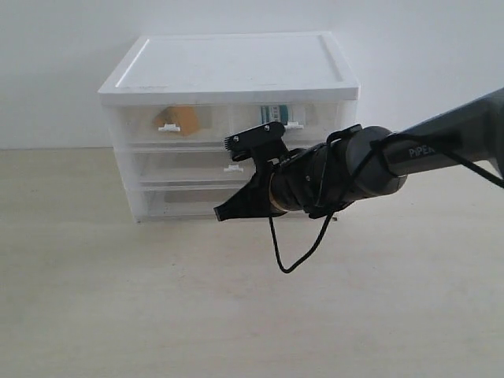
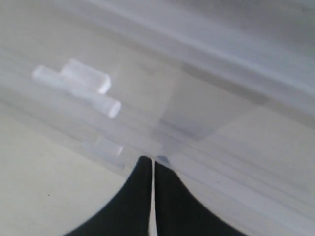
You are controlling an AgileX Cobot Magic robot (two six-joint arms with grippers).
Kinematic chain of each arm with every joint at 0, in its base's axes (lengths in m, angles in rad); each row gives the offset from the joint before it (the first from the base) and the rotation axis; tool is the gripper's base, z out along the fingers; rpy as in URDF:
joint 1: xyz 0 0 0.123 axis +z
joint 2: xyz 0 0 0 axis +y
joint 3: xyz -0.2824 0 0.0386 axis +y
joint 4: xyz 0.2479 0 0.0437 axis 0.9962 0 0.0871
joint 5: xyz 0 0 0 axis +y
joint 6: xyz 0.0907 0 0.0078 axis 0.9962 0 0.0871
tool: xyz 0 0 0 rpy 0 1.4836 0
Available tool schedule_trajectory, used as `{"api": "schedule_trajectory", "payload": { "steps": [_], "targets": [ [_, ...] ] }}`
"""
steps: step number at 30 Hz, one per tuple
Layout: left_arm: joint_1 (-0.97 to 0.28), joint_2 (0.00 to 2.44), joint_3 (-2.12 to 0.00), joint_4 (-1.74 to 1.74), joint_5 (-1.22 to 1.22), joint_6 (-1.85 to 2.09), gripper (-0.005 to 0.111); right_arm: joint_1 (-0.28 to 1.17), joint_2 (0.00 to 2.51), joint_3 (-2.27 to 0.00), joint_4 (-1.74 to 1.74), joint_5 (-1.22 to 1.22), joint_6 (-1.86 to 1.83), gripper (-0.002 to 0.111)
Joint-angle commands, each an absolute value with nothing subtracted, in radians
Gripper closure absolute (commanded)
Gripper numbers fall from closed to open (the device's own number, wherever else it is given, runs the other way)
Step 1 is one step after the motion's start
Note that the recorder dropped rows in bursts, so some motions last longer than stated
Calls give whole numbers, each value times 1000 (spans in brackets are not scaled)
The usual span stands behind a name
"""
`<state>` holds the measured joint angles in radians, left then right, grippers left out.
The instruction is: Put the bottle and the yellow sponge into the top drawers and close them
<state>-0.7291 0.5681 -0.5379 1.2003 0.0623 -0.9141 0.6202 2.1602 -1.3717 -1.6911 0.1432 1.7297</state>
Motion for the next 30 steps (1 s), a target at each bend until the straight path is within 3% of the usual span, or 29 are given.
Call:
{"api": "schedule_trajectory", "payload": {
  "steps": [1, 7, 15, 30],
  "targets": [
    [-731, 566, -534, 1193, 61, -914, 103, 608, 2134, -1389, -1676, 157, 1713, 108],
    [-731, 566, -534, 1193, 61, -914, 103, 608, 2129, -1389, -1665, -64, 1718, 108],
    [-731, 566, -534, 1193, 103, -915, 103, 615, 2020, -1359, -1677, -143, 1718, 108],
    [-731, 565, -499, 1193, 80, -1034, 103, 620, 1243, -852, -1707, -71, 1699, 108]
  ]
}}
